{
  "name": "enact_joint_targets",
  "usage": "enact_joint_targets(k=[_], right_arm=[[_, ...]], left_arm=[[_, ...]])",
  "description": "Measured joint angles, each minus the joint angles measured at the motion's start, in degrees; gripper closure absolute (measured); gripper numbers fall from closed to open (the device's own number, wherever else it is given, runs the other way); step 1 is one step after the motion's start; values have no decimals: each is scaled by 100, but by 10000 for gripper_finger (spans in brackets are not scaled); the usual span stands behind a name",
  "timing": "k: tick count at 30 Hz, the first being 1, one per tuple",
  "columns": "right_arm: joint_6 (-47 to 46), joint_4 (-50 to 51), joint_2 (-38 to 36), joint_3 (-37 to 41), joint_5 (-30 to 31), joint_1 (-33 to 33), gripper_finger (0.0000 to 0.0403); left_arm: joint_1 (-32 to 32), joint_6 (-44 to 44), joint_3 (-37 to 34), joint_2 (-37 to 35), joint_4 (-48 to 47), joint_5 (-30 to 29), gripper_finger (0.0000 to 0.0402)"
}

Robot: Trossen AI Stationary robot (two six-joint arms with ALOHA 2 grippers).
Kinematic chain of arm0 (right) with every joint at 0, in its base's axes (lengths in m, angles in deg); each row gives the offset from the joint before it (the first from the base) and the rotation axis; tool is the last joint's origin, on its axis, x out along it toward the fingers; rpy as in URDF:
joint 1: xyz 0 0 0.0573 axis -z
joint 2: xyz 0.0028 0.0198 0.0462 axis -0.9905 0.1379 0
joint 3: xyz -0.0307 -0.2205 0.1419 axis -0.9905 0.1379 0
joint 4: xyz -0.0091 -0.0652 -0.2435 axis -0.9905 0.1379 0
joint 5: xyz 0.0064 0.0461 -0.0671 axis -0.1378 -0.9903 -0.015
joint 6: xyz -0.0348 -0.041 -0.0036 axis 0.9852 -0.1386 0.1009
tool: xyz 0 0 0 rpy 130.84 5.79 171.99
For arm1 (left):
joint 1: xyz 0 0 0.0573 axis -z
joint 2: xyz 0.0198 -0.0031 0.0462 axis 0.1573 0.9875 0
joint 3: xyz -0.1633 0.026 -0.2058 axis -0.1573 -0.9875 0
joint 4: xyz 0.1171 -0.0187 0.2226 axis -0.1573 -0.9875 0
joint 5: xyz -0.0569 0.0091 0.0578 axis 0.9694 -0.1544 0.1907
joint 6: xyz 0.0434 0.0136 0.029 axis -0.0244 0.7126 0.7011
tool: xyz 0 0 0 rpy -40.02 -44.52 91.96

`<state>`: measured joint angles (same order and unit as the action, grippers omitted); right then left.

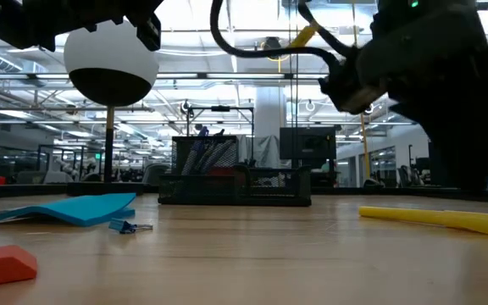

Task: Pick and place office supplies into organizer
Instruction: Put the yellow pen into the black desk organizer

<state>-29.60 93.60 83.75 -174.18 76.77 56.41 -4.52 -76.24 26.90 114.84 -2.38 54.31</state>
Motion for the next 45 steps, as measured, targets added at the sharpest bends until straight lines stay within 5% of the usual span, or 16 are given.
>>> enact_joint_targets(k=[7,23,45], right_arm=[[27,-366,-66,37,177,41,328],[-144,-499,-73,37,419,48,202],[-107,-527,75,41,438,272,237]], left_arm=[[0,0,0,0,0,2,339],[0,0,0,0,-2,4,339],[0,0,0,0,-2,4,339]])
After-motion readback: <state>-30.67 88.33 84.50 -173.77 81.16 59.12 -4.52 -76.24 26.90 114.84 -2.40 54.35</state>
